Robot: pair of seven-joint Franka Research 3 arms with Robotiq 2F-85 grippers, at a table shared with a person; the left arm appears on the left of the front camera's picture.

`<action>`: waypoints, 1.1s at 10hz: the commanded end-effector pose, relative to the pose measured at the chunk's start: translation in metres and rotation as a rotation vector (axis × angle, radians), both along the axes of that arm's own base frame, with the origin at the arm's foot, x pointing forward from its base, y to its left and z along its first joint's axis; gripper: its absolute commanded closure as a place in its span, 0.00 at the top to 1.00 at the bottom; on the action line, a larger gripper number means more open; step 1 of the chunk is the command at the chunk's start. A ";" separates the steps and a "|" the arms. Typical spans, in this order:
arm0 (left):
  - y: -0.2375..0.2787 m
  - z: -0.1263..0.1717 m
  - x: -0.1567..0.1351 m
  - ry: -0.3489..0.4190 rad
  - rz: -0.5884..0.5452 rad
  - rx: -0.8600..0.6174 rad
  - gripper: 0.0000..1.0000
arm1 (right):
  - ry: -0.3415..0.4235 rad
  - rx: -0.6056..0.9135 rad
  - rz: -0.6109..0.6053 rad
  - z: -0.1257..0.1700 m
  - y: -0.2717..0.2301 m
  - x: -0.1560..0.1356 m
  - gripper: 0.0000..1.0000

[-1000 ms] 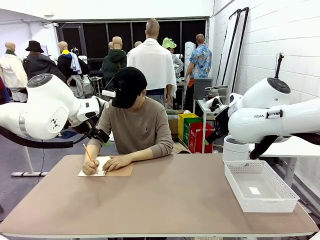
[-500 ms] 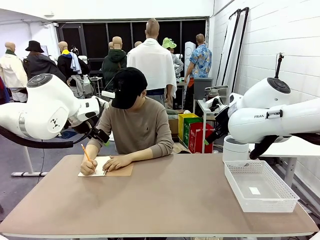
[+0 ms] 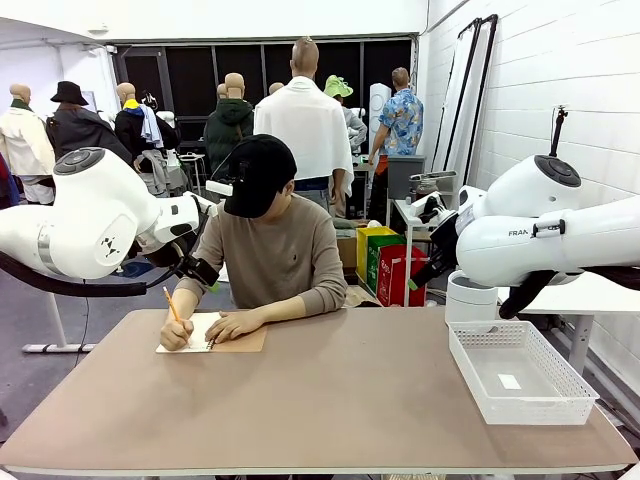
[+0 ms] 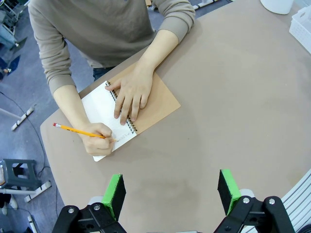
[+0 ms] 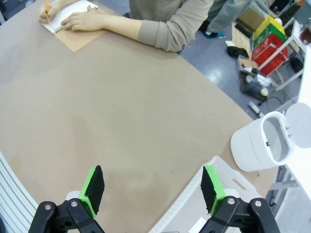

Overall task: Sort the paper based on its condition.
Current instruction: If a person hands you a paper, place it in the Organizing basket , and if it's crumpled, put it in the Trash can.

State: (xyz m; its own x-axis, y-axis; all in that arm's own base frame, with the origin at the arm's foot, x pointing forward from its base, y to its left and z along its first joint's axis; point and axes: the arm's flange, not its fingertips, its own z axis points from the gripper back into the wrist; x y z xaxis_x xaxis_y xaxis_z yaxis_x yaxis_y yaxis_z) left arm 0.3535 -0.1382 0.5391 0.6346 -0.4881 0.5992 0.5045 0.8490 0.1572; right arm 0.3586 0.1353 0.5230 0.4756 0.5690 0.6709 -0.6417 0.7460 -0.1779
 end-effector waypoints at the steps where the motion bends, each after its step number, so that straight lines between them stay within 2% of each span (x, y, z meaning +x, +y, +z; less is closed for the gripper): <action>1: 0.001 0.000 0.000 0.000 -0.001 0.000 1.00 | 0.000 0.000 0.000 0.000 0.000 0.000 1.00; 11: 0.001 0.000 0.000 0.000 -0.001 0.000 1.00 | 0.000 0.000 0.000 0.000 0.000 0.000 1.00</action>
State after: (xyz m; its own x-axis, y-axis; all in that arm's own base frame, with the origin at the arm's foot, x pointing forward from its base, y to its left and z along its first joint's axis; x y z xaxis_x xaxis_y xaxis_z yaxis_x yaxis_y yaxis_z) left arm 0.3535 -0.1382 0.5391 0.6346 -0.4881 0.5992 0.5045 0.8490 0.1572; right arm 0.3586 0.1353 0.5230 0.4756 0.5690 0.6709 -0.6417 0.7460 -0.1779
